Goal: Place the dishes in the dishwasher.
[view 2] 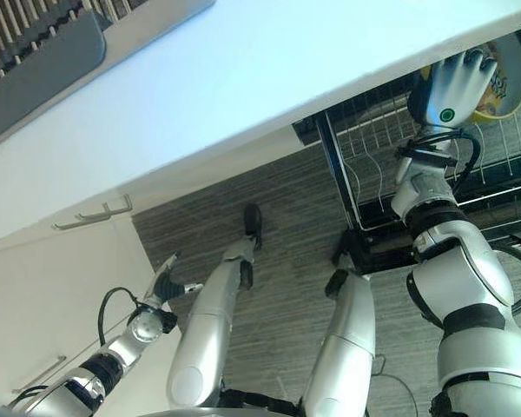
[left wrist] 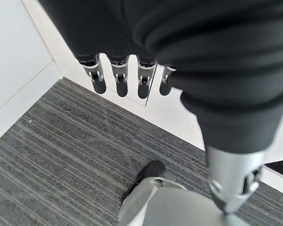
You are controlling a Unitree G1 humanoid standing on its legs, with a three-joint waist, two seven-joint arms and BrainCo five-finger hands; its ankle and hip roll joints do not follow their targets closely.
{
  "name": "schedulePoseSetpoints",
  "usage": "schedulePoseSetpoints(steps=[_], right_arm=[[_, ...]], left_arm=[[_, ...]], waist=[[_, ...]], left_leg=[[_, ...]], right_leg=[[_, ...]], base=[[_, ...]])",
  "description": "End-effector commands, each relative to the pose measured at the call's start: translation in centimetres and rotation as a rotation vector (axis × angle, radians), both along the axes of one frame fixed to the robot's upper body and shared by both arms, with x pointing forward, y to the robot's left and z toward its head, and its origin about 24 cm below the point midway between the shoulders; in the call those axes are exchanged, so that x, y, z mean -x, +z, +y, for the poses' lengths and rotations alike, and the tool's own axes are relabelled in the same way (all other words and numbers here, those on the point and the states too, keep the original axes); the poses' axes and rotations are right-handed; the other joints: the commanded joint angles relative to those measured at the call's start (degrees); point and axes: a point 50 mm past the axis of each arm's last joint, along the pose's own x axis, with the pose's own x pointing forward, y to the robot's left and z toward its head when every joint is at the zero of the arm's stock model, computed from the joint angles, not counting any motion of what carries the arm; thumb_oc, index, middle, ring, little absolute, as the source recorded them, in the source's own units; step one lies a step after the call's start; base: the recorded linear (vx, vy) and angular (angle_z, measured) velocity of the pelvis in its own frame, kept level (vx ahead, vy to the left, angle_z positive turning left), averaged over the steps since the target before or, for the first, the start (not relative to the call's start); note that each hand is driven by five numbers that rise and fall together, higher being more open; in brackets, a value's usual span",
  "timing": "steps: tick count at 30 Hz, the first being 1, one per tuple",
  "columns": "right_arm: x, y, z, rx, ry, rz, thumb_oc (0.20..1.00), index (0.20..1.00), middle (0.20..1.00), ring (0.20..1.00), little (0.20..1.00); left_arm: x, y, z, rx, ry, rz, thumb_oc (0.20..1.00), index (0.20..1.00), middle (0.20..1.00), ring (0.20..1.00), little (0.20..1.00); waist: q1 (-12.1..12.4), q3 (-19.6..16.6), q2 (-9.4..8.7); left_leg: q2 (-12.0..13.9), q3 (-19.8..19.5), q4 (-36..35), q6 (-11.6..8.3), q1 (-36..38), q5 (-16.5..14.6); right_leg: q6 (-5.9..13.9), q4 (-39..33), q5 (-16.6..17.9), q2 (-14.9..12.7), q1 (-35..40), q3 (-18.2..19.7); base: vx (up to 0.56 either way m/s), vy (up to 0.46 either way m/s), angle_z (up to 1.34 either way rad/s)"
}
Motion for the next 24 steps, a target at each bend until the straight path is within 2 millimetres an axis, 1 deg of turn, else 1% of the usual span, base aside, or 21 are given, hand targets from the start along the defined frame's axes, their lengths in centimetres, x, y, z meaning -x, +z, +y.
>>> schedulePoseSetpoints(steps=[1,4,5,7,10,13,16,17,19,21,22,23,24], right_arm=[[0.5,0.3,-2.6,-0.125,-0.033,0.041,0.200,0.200,0.200,0.200,0.200],[0.4,0.5,-2.3,-0.138,-0.009,0.025,0.200,0.200,0.200,0.200,0.200],[0.4,0.6,-2.2,-0.145,0.000,0.022,1.000,1.000,1.000,1.000,1.000],[0.3,0.7,-2.1,-0.161,0.026,0.021,1.000,1.000,1.000,1.000,1.000],[0.0,0.1,-1.6,-0.220,0.093,0.059,1.000,1.000,1.000,1.000,1.000],[-0.2,-0.5,-1.3,-0.320,0.174,0.053,1.000,1.000,1.000,1.000,1.000],[-0.5,-1.9,-1.2,-0.488,0.241,0.087,1.000,1.000,1.000,1.000,1.000],[-0.6,-3.3,-1.3,-0.616,0.282,0.085,1.000,1.000,1.000,1.000,1.000],[-0.8,-5.8,-1.0,-0.786,0.388,0.153,1.000,1.000,1.000,1.000,1.000],[-1.1,-7.0,-0.5,-0.884,0.478,0.210,1.000,1.000,1.000,1.000,1.000],[-1.2,-8.2,-0.2,-0.945,0.529,0.288,1.000,1.000,1.000,1.000,1.000],[-1.5,-9.8,0.4,-1.038,0.625,0.436,1.000,1.000,1.000,1.000,1.000],[-1.6,-10.7,0.7,-1.072,0.649,0.491,1.000,1.000,1.000,1.000,1.000]], left_arm=[[2.1,-1.2,-0.9,0.046,-0.013,0.026,1.000,1.000,1.000,1.000,1.000],[2.5,-1.4,-1.1,0.068,-0.013,0.024,1.000,1.000,1.000,1.000,1.000],[2.7,-1.5,-1.3,0.072,-0.016,0.026,1.000,1.000,1.000,1.000,1.000],[2.9,-1.6,-1.3,0.076,-0.016,0.029,1.000,1.000,1.000,1.000,1.000],[3.0,-1.6,-1.4,0.088,-0.010,0.024,1.000,1.000,1.000,1.000,1.000],[3.0,-1.6,-1.5,0.098,-0.004,0.027,1.000,1.000,1.000,1.000,1.000],[3.3,-1.9,-1.6,0.105,-0.002,0.046,1.000,1.000,1.000,1.000,1.000],[3.5,-2.1,-1.6,0.109,0.008,0.055,1.000,1.000,1.000,1.000,1.000],[3.6,-2.3,-1.5,0.115,0.033,0.070,1.000,1.000,1.000,1.000,1.000],[3.6,-2.5,-1.5,0.122,0.048,0.084,1.000,1.000,1.000,1.000,1.000],[3.7,-2.7,-1.4,0.123,0.056,0.099,1.000,1.000,1.000,1.000,1.000],[3.8,-2.9,-1.2,0.121,0.061,0.111,1.000,1.000,1.000,1.000,1.000],[3.8,-2.9,-1.1,0.119,0.065,0.117,1.000,1.000,1.000,1.000,1.000]], waist=[[1.0,-1.5,5.75],[1.0,-1.5,6.37],[1.1,-1.5,6.57],[1.0,-1.5,6.63],[0.9,-1.5,6.69],[0.9,-1.5,6.84],[0.6,-1.5,6.94],[0.4,-1.5,6.76],[0.0,-1.5,6.15],[-0.2,-1.5,5.78],[-0.5,-1.5,5.45],[-0.8,-1.5,5.13],[-0.9,-1.5,4.93]], left_leg=[[-1.1,-1.5,-1.0,-1.05,-1.0,-4.5],[-1.2,-1.2,-0.7,-1.04,-2.2,-4.5],[-1.2,-1.2,-0.5,-1.04,-2.7,-4.5],[-1.2,-1.1,-0.4,-1.08,-2.9,-4.5],[-1.1,-0.5,-0.6,-1.06,-3.3,-4.4],[-0.9,-0.2,-0.5,-0.98,-3.6,-4.5],[-0.9,0.2,-0.9,-1.19,-2.4,-4.4],[-0.9,0.6,-1.3,-1.11,-1.3,-4.5],[-0.7,0.8,-1.5,-0.95,0.4,-4.9],[-0.6,0.7,-1.3,-1.05,1.3,-5.2],[-0.5,0.7,-1.4,-1.15,2.6,-5.4],[-0.4,0.9,-1.6,-1.24,4.1,-5.4],[-0.3,0.9,-1.8,-1.33,4.9,-5.4]], right_leg=[[0.90,12.3,-11.9,1.8,-0.6,0.6],[0.79,12.8,-12.1,1.7,-1.9,0.8],[0.78,13.1,-12.2,1.5,-2.4,1.0],[0.82,13.1,-12.2,1.5,-2.7,1.1],[0.87,12.7,-11.9,1.5,-3.1,1.2],[0.72,13.2,-12.2,1.2,-3.3,1.1],[0.65,12.6,-12.1,1.4,-2.4,1.1],[0.63,11.7,-11.8,1.4,-1.4,0.9],[0.54,10.9,-11.7,1.4,0.3,0.6],[0.37,10.8,-11.8,1.6,1.2,0.6],[0.27,10.6,-12.0,1.7,2.3,0.7],[0.17,10.0,-11.9,1.9,3.7,0.6],[0.16,9.5,-11.8,2.0,4.5,0.5]], base=[[0.01,0.081,-0.03],[0.00,0.071,0.00],[0.00,0.066,0.01],[-0.01,0.053,-0.02],[-0.01,0.064,-0.02],[-0.01,0.038,-0.04],[-0.01,0.042,0.05],[-0.02,0.036,0.07],[-0.01,0.019,0.02],[0.00,0.017,-0.04],[0.02,0.028,-0.05],[0.01,0.028,-0.05],[0.02,0.012,-0.10]])
